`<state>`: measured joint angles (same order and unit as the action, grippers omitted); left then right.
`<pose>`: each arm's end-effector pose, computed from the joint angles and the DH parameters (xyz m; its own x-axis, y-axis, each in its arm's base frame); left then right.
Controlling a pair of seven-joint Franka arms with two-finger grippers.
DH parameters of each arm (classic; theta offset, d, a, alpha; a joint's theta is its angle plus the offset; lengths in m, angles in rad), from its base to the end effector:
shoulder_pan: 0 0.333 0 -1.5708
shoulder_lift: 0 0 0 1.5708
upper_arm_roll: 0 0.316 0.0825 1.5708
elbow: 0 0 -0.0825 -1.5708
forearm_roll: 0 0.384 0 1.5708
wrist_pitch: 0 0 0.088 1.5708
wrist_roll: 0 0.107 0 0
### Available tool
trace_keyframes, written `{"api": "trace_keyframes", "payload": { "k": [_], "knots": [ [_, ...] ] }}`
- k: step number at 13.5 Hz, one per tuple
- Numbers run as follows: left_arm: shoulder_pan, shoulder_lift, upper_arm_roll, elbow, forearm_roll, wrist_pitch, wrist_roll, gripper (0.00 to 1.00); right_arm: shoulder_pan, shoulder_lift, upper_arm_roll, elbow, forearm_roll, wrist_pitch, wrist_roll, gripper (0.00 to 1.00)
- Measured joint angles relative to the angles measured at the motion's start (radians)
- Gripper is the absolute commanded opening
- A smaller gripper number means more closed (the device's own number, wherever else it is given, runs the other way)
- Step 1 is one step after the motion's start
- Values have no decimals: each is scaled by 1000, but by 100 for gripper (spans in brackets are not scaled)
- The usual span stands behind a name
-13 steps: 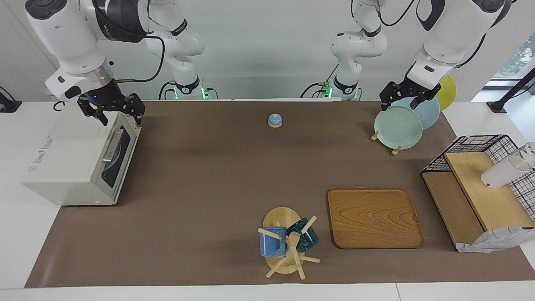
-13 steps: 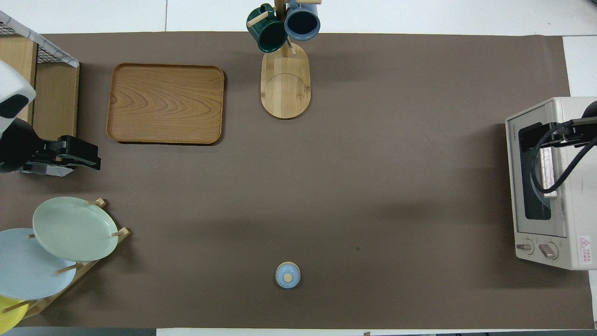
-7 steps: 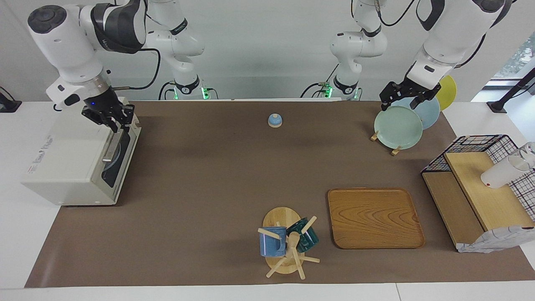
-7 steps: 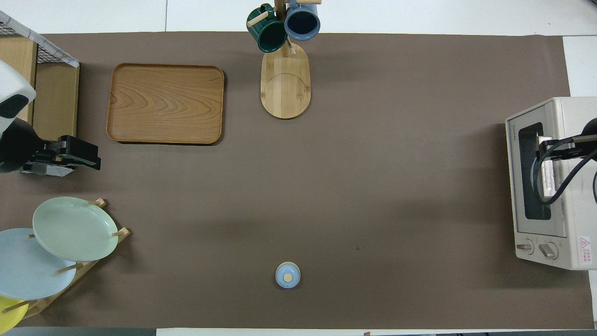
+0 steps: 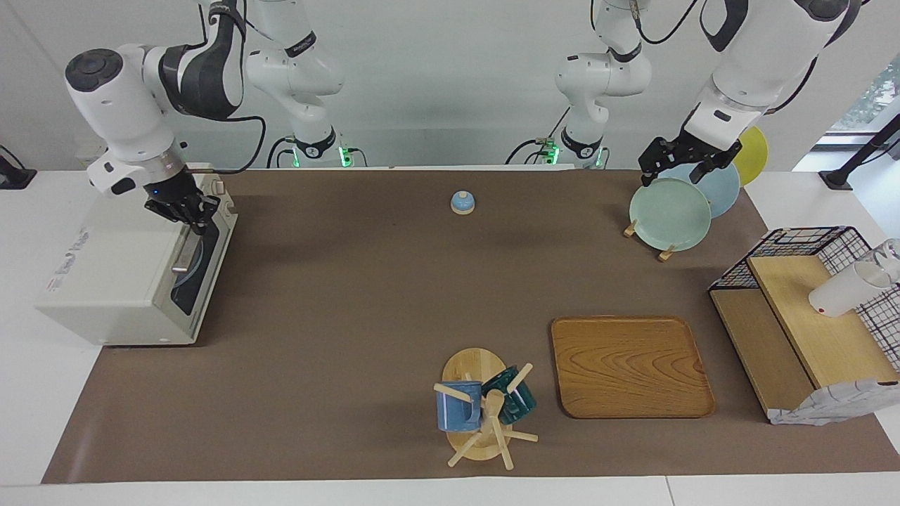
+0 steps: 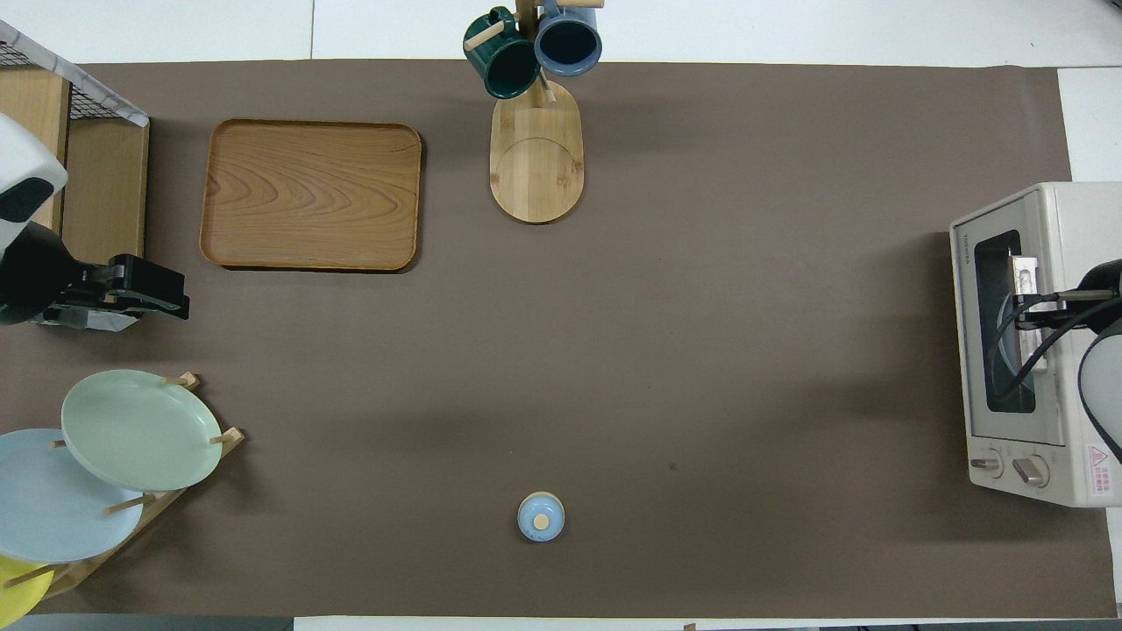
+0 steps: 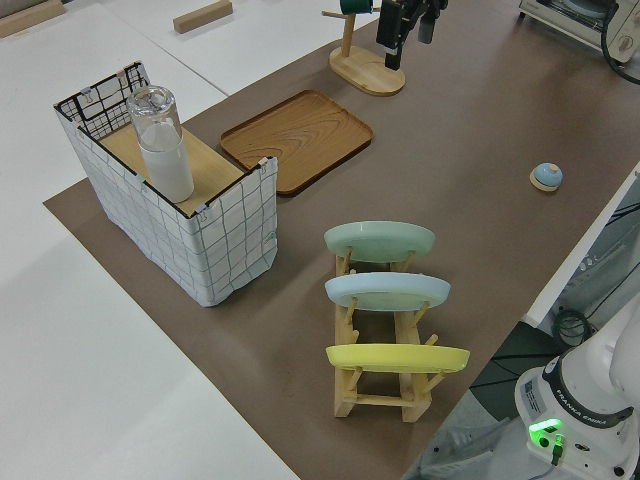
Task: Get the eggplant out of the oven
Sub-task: 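Reach the right gripper into the open toaster oven toward the plate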
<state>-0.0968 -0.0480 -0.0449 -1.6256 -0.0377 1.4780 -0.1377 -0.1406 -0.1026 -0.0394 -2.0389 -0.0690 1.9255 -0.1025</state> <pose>0.5227 -0.0795 0.6173 0.9946 -0.0065 -0.1034 -0.0043 -0.9998 0.0215 0.5153 -0.0992 0.4877 0.9984 -0.0534 -0.0177 -0.0523 -0.9969 0.0589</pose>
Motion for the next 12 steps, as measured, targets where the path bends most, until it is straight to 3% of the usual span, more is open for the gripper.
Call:
{"api": "trace_keyframes", "payload": {
  "k": [12],
  "knots": [
    [0, 0, 0, 0, 0, 0, 0, 100, -24, 0, 5, -39, -6, 5, -34, 0]
  ]
}}
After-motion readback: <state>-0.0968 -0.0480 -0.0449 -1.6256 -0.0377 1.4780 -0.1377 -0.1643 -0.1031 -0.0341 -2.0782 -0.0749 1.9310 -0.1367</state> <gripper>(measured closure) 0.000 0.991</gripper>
